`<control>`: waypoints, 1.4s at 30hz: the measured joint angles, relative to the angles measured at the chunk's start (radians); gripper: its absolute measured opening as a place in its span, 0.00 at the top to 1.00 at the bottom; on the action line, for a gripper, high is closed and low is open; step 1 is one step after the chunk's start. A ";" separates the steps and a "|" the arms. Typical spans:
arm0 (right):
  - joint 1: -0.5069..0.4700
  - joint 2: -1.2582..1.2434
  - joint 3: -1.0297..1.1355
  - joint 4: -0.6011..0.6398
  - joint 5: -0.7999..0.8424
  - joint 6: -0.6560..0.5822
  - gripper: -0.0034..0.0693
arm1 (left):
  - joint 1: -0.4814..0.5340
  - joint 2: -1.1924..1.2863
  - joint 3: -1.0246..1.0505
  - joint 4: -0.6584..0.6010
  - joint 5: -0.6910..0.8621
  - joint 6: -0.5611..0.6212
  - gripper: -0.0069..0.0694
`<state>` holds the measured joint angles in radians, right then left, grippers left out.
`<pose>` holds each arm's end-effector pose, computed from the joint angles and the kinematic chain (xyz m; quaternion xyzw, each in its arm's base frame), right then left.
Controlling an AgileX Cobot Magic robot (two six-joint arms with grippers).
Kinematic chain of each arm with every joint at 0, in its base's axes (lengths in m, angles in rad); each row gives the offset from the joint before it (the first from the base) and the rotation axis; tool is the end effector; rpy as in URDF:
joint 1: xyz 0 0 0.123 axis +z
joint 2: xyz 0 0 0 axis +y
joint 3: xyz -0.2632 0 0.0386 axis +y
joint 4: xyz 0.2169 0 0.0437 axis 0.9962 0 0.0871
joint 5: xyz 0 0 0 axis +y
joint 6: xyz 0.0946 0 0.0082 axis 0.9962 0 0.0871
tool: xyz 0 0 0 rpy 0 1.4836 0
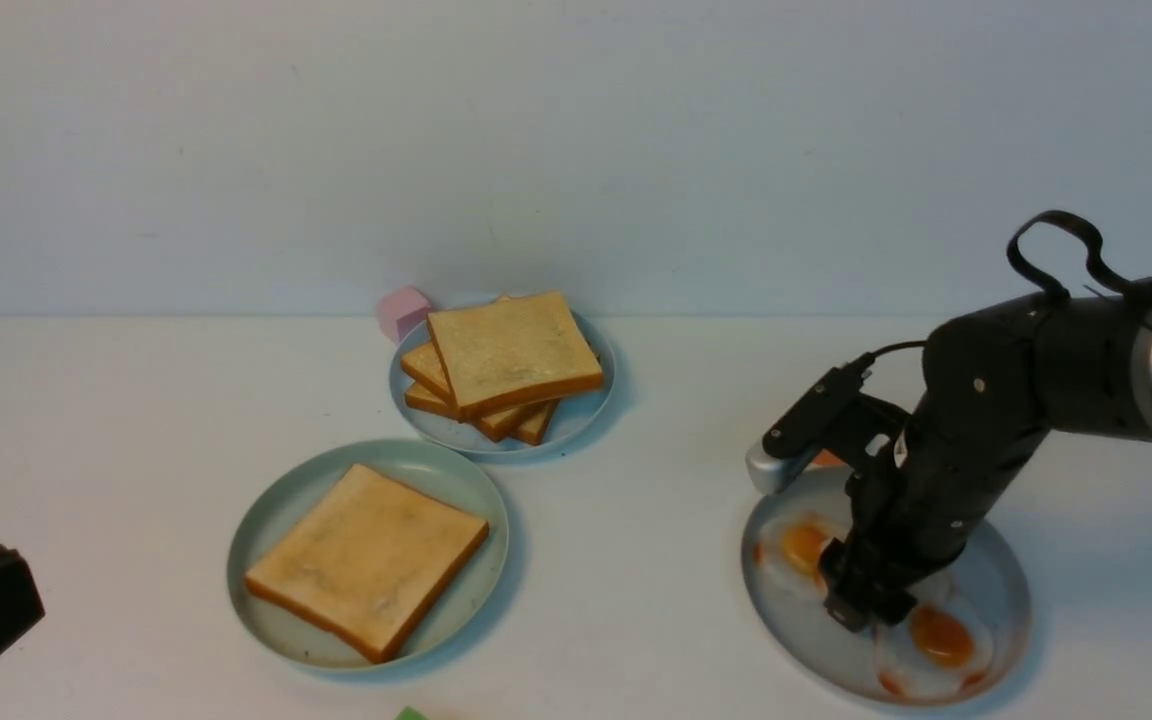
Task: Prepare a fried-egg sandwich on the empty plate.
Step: Use the right arm to grab a fried egg
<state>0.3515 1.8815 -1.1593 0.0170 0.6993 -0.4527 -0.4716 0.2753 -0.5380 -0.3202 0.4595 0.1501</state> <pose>0.3104 0.1150 0.1589 -0.3833 0.9161 0.0002 0.1181 0.0376 -0.0341 0.3218 0.1685 0.7181 -0.2515 0.6266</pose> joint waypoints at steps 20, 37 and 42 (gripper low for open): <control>-0.001 -0.046 0.009 0.003 0.053 0.027 0.21 | 0.000 0.000 0.000 0.000 0.000 0.000 0.93; 0.016 0.002 0.009 -0.022 0.013 0.050 0.08 | 0.000 0.000 0.000 0.000 0.008 0.000 0.93; 0.019 0.014 0.004 -0.059 0.011 0.075 0.11 | 0.000 0.000 0.000 0.000 0.008 0.000 0.93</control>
<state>0.3702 1.8958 -1.1555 -0.0418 0.7099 -0.3782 -0.4716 0.2753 -0.5380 -0.3202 0.4672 0.1501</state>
